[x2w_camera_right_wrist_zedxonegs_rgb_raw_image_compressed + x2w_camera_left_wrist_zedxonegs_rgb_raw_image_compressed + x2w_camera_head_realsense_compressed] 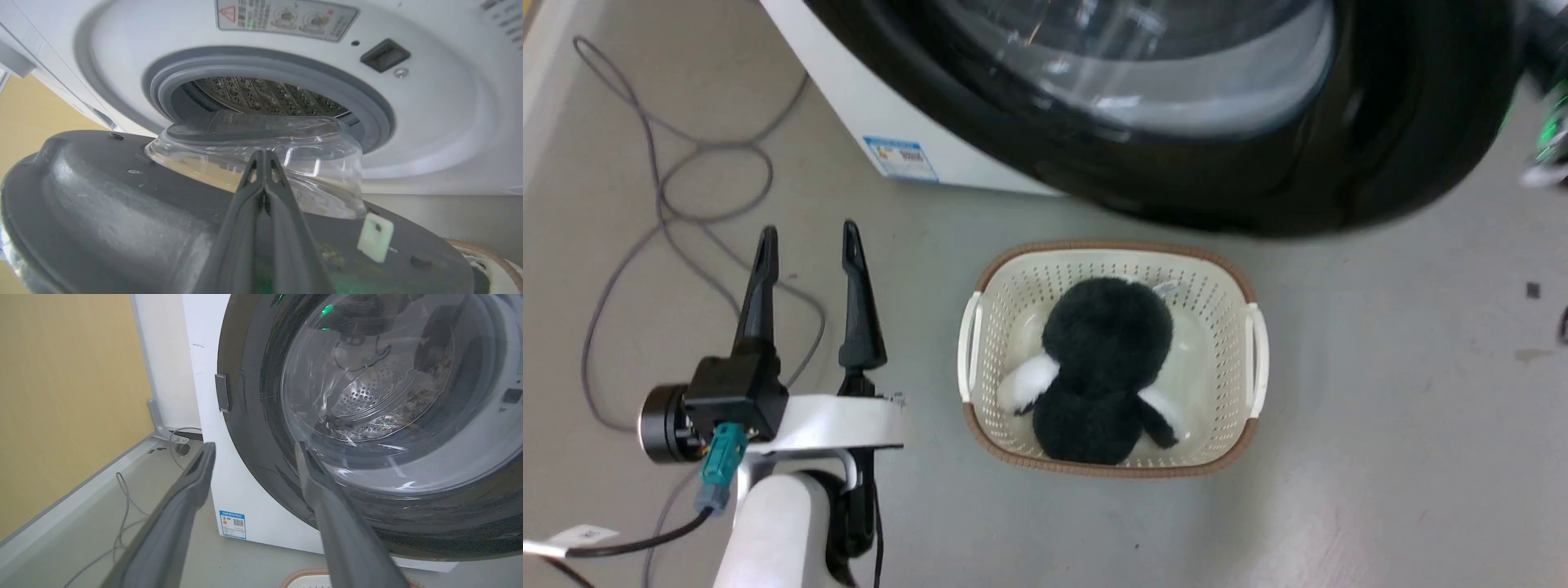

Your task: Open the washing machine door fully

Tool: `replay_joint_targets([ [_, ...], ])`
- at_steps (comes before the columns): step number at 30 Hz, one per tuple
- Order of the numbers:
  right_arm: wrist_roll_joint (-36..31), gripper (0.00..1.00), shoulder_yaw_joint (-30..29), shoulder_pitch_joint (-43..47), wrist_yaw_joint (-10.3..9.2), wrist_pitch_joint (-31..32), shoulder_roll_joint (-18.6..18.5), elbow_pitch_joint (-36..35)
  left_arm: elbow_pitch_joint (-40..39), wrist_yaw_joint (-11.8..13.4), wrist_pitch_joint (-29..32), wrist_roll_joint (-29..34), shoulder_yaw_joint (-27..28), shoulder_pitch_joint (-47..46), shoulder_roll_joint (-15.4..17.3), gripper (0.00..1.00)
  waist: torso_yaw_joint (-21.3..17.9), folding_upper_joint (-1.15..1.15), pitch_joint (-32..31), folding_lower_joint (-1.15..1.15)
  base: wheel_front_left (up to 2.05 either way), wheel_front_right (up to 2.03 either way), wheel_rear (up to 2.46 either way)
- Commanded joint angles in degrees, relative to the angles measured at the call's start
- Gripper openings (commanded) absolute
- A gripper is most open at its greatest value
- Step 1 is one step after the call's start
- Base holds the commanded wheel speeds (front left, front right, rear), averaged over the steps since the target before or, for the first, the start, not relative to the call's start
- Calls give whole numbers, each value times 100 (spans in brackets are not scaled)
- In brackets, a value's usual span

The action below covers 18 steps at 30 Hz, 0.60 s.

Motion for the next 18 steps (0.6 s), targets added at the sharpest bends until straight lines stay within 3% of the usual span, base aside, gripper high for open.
replay_joint_targets([
  [1, 65, 0, 130, 329, 12, 161, 108, -219, 44, -17, -32, 11, 47, 139, 4, 100, -90, 0, -215, 0, 0, 0, 0],
  [12, 110, 0, 531, 1878, 12, 507, 145, -1624, 177, -29, -32, 113, 78, 552, 4, 100, -255, 0, -819, 0, 0, 0, 0],
  [18, 171, 0, 766, 2607, 12, 557, 342, -2294, 247, -88, -32, 175, 47, 692, 4, 100, -319, 0, -1035, 0, 0, 0, 0],
])
